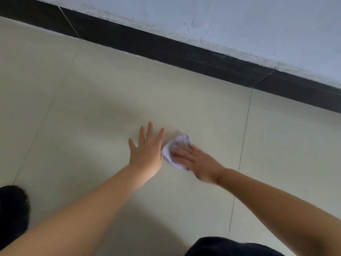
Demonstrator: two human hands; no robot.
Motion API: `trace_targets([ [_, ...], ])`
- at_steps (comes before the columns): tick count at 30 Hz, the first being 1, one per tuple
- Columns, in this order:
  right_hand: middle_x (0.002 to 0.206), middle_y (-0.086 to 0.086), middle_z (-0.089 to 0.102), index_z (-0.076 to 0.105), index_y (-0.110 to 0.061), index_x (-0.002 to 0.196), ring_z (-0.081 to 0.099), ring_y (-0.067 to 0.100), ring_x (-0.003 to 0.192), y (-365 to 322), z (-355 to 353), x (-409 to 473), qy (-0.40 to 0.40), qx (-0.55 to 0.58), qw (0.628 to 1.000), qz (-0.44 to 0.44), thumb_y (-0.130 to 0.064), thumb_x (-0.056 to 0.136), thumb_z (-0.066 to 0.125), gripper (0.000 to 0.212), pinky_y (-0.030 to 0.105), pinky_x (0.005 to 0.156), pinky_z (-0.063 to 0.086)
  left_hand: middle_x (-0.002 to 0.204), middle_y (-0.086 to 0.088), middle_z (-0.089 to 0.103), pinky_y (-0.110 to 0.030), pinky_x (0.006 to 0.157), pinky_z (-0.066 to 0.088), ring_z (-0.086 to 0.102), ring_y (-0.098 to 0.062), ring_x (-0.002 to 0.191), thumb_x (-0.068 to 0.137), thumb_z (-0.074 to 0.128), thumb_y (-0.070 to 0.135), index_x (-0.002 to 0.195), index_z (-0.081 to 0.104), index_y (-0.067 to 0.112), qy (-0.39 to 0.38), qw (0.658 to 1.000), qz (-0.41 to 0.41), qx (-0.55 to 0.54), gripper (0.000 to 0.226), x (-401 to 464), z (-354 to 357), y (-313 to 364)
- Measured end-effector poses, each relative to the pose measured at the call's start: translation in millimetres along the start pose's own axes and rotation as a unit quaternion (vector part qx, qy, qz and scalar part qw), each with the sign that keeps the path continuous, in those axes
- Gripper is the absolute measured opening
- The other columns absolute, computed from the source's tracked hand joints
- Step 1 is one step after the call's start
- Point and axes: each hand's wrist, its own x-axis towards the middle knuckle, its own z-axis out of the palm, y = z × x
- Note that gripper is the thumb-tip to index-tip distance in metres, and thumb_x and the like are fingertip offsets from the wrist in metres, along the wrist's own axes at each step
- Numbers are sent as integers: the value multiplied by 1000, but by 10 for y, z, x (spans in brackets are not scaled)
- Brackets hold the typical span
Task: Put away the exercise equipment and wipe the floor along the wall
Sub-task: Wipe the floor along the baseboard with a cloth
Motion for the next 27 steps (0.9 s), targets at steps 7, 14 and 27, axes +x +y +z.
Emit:
trace_targets([
  [7, 158, 15, 6, 17, -7, 149, 1, 39, 145, 947, -687, 296, 121, 68, 726, 673, 5, 84, 39, 70, 49, 118, -1, 155, -6, -29, -62, 110, 20, -19, -34, 144, 99, 35, 42, 150, -10, 34, -81, 996, 31, 14, 68, -14, 153, 7],
  [14, 160, 5, -5, 5, -19, 152, -11, 30, 146, 171, -415, 1270, -9, -9, 986, 167, -33, 96, 33, 64, 44, 118, -12, 156, -6, -27, -62, 109, 22, -19, -34, 144, 97, 37, 46, 150, -9, 33, -89, 995, 24, 38, 72, -22, 145, 28],
  [27, 160, 11, -3, 8, -15, 152, -6, 33, 147, 856, -451, -364, 145, 92, 672, 720, -23, 95, 28, 61, 47, 118, -5, 155, -6, -28, -62, 108, 23, -16, -35, 145, 98, 35, 37, 149, -15, 33, -71, 996, 35, 47, 70, -28, 187, -3],
])
